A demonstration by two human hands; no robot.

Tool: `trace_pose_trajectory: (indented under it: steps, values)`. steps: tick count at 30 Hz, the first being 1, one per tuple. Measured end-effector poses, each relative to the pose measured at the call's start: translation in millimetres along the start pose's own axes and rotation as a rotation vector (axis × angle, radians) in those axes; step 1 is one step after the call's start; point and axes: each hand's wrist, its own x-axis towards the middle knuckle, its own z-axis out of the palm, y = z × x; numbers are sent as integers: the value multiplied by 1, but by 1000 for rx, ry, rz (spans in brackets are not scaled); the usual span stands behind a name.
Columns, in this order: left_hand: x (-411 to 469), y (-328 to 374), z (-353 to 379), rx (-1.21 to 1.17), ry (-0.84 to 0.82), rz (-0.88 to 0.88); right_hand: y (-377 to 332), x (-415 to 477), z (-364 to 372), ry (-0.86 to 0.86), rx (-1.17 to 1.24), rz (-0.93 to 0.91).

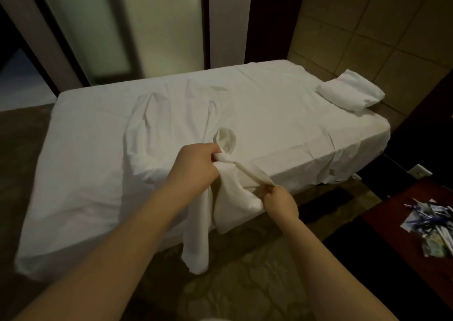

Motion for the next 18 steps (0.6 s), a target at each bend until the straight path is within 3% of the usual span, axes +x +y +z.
trace_pose_trajectory:
  steps: [2,5,9,10,12,14,18]
  values:
    - [-1,2,7,23,1,-32,8,2,-7,45,14,-3]
    - [3,-2,10,55,60,-81,14,-7,-32,173,6,-162]
    - [10,-15,8,133,147,-133,32,-41,-78,392,34,-694]
    - [11,-18,7,123,168,-137,39,-46,-88,347,79,-733]
    - [10,-18,10,76,179,-135,48,-43,-112,101,97,-654]
    - [8,-15,15,94,138,-110,53,-32,-132,-62,-76,-601]
    - [2,-2,27,77,170,-59,61,-15,-145,86,120,-507]
